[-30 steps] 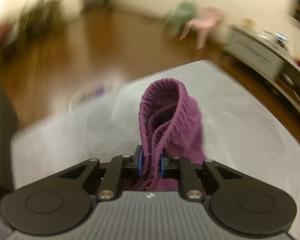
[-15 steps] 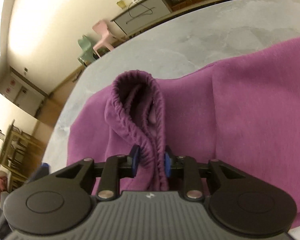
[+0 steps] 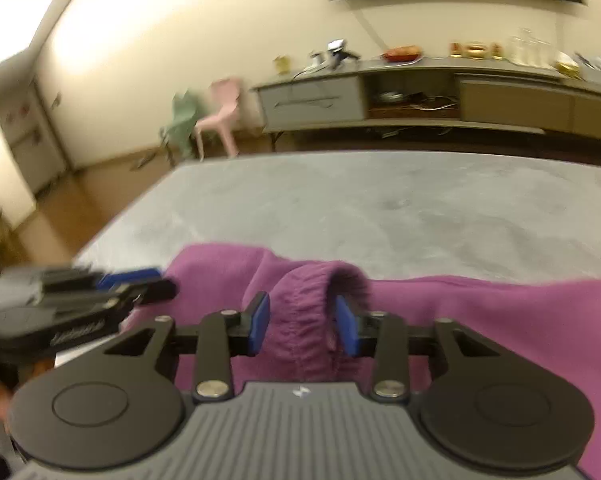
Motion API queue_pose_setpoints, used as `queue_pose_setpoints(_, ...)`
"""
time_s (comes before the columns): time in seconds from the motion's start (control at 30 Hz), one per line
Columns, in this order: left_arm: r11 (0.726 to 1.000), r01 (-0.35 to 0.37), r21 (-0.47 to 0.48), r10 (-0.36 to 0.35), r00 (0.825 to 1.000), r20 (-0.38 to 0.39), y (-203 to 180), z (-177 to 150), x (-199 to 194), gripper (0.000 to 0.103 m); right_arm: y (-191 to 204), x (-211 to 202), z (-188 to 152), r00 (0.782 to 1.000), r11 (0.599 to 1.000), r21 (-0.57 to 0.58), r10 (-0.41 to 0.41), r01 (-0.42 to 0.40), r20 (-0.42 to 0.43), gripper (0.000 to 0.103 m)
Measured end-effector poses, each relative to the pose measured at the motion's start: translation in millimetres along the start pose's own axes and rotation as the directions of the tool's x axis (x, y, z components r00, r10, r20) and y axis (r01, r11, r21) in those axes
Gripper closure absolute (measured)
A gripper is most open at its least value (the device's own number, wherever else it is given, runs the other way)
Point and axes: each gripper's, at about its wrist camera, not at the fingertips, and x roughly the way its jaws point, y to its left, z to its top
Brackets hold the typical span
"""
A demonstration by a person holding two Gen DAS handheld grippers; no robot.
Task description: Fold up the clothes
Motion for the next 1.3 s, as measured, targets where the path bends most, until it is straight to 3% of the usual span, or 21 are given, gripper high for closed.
queue_pose_setpoints(0.07, 0.998, -0.006, -0.065, 0.003, 0.999, -0.046, 18, -5, 20, 0.084, -10, 26, -8, 0.995, 0.997, -0.020, -0.069, 0.068, -0.075, 0.085)
queue_pose_setpoints(0.17, 0.990, 0.048, -0.136, -0.055, 0.998, -0.043, 36, -3, 30, 0.085, -24, 31, -14, 0.994, 0.997, 0.008, -0.075, 0.075, -0.080, 0.086)
queue_pose_setpoints(0.27, 0.976, 0.083, -0.199, -0.089, 0.996, -0.024, 50, 3, 18, 0.085, -21, 27, -15, 0.988, 0.994, 0.022, -0.108, 0.111, -0.107, 0.076)
queue_pose_setpoints(0.37, 0.963, 0.138, -0.234, -0.133, 0.990, 0.035, 62, 10, -10, 0.084, -2, -9, -12, 0.988, 0.989, 0.004, -0.151, 0.151, -0.015, 0.074)
queue_pose_setpoints(0.43, 0.958, 0.178, -0.224, -0.174, 0.984, 0.039, 66, 5, -24, 0.084, 14, -28, -21, 0.994, 0.994, -0.022, -0.108, 0.108, 0.033, 0.074)
queue_pose_setpoints(0.53, 0.957, 0.230, -0.176, -0.241, 0.969, -0.047, 54, -12, -25, 0.084, 24, -17, -44, 0.998, 0.997, -0.043, -0.060, 0.059, -0.018, 0.082)
queue_pose_setpoints(0.63, 0.982, 0.176, -0.062, -0.184, 0.971, -0.152, 31, -33, -11, 0.085, 33, -5, -61, 0.995, 0.987, -0.134, -0.098, 0.092, -0.036, 0.083)
queue_pose_setpoints(0.73, 0.989, 0.142, -0.026, -0.145, 0.981, -0.127, 22, -35, -15, 0.084, 37, -13, -55, 0.992, 0.987, -0.120, -0.116, 0.109, -0.050, 0.082)
queue_pose_setpoints(0.87, 0.980, 0.194, -0.055, -0.197, 0.979, -0.054, 4, -25, -36, 0.084, 29, -43, -54, 0.992, 0.987, -0.100, -0.127, 0.128, 0.019, 0.082)
queue_pose_setpoints(0.93, 0.976, 0.216, -0.028, -0.217, 0.976, -0.027, -17, -24, -43, 0.084, 16, -49, -55, 0.983, 0.980, -0.076, -0.182, 0.184, 0.032, 0.073)
queue_pose_setpoints(1.07, 0.964, 0.246, 0.103, -0.248, 0.969, 0.006, -87, -26, -41, 0.078, -23, -47, -64, 0.961, 0.960, -0.030, -0.278, 0.278, 0.015, 0.071)
queue_pose_setpoints(1.17, 0.947, 0.233, 0.221, -0.246, 0.969, 0.035, -138, -33, -33, 0.067, -36, -37, -72, 0.970, 0.969, -0.023, -0.244, 0.244, 0.007, 0.071)
queue_pose_setpoints(1.3, 0.930, 0.126, 0.346, -0.142, 0.990, 0.022, -173, -50, -6, 0.066, -39, -32, -80, 0.977, 0.975, -0.062, -0.212, 0.213, 0.017, 0.069)
